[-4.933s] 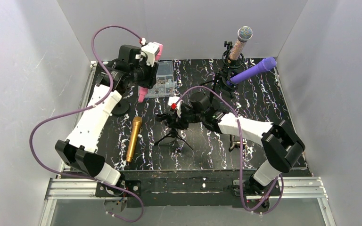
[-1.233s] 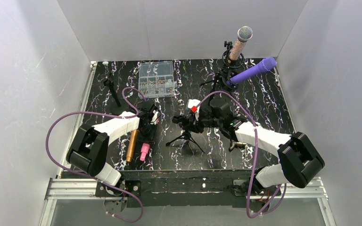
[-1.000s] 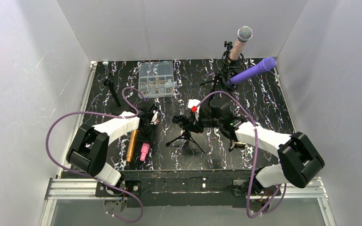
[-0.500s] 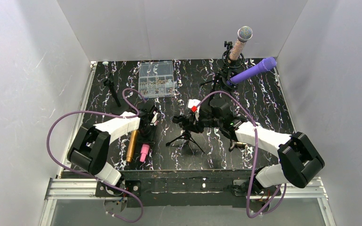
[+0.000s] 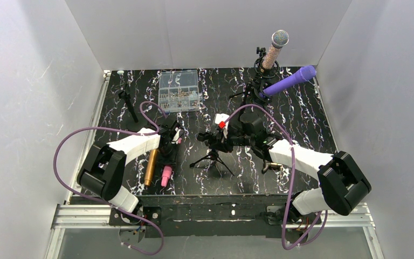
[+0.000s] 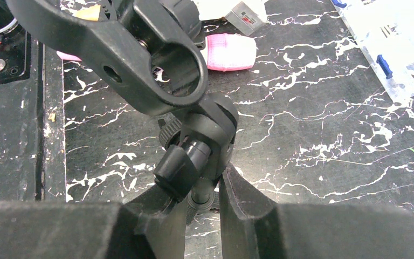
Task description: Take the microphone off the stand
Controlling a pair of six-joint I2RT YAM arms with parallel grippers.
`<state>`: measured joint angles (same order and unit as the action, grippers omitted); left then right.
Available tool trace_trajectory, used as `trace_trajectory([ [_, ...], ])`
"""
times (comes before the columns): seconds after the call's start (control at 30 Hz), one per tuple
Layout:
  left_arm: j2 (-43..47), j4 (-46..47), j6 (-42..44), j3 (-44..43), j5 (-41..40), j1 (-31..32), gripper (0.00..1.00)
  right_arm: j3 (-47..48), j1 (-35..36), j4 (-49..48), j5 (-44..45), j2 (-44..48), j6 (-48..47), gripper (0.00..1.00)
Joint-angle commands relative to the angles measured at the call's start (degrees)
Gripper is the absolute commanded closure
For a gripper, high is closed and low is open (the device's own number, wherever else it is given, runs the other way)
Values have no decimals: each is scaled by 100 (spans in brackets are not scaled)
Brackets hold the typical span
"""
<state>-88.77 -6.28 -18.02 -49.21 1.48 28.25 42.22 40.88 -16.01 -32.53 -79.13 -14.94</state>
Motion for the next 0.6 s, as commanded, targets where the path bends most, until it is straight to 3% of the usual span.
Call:
trace_trajectory([
  [0.0,-44,-607,-26,93,-25,30,64,154,-45,154,201,-15,-150,99],
  [0.1,-48,-620,-43,81,-44,36,79,158,-54,159,204,-5,-147,99],
  [0.17,-44,-623,-49,81,-66,28,81,159,-54,160,204,-5,-141,99],
  [0.57,-5,-637,-70,177,-68,32,59,164,-70,171,201,-6,-141,99],
])
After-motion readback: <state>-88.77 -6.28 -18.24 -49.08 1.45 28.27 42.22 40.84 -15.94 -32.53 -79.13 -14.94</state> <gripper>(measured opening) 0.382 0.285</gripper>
